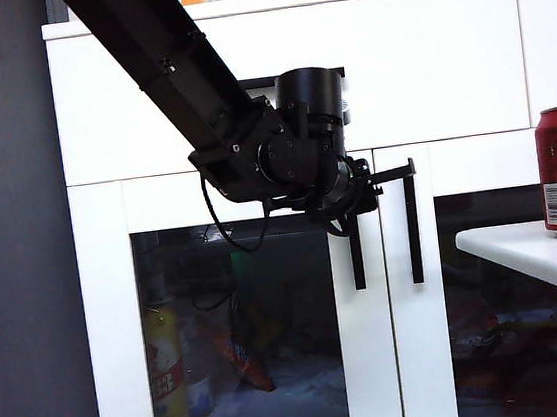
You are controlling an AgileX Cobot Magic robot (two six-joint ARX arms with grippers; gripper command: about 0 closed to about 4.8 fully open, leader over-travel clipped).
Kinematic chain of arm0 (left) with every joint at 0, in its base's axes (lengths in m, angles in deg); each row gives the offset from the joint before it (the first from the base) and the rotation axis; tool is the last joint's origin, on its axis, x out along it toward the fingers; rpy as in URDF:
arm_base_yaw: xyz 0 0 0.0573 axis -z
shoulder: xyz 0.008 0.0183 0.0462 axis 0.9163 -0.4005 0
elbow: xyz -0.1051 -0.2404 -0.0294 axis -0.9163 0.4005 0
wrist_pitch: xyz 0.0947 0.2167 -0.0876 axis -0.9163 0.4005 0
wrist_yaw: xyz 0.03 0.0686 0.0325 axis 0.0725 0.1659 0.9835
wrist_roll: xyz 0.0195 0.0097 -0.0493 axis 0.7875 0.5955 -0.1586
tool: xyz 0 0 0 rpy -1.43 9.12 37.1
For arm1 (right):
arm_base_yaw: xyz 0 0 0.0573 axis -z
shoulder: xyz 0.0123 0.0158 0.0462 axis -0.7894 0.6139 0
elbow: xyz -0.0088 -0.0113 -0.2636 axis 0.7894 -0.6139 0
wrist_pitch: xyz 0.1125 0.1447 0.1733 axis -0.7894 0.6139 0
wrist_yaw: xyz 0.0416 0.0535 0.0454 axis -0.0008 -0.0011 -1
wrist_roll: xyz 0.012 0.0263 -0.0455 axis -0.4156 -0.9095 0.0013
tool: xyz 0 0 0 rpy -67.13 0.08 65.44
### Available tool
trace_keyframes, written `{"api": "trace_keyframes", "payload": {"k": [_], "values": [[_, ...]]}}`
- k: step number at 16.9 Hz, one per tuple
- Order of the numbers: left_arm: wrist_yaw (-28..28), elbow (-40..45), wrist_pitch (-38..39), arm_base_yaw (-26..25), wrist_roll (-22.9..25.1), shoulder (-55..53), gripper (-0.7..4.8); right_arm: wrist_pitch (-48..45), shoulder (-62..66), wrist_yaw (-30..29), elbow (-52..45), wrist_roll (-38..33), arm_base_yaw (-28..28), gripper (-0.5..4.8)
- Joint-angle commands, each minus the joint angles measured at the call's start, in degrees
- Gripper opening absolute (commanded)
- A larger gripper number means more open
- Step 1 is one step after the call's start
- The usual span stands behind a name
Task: Open the left door of the white cabinet, pick up a can of beverage from the table on the right, place it inside the cabinet, and finally close the cabinet door.
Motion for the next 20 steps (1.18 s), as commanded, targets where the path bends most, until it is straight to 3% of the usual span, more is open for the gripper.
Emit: {"api": "trace_keyframes", "payload": {"k": [1,6,10,13,16,20], "values": [[-1.7,-0.5,-4.1,0.3,-1.9,0.5,-0.05,-3.0,-0.1,0.1,0.2,0.2,0.0,4.79],[-1.7,-0.5,-4.1,0.3,-1.9,0.5,-0.05,-8.8,-0.1,0.1,0.2,0.2,0.0,4.79],[-1.7,-0.5,-4.1,0.3,-1.9,0.5,-0.05,-6.8,-0.1,-0.2,0.2,-0.2,-0.2,4.79],[-1.7,-0.5,-4.1,0.3,-1.9,0.5,-0.05,-1.4,0.4,-8.5,0.2,-3.1,-0.5,4.79],[-1.7,-0.5,-4.1,0.3,-1.9,0.5,-0.05,1.7,1.6,-12.7,-1.1,-3.1,-0.6,4.79],[-1.6,-0.5,-2.9,0.3,-1.9,0.5,-0.05,-7.1,9.4,-14.5,-4.4,-3.1,-0.5,4.79]]}}
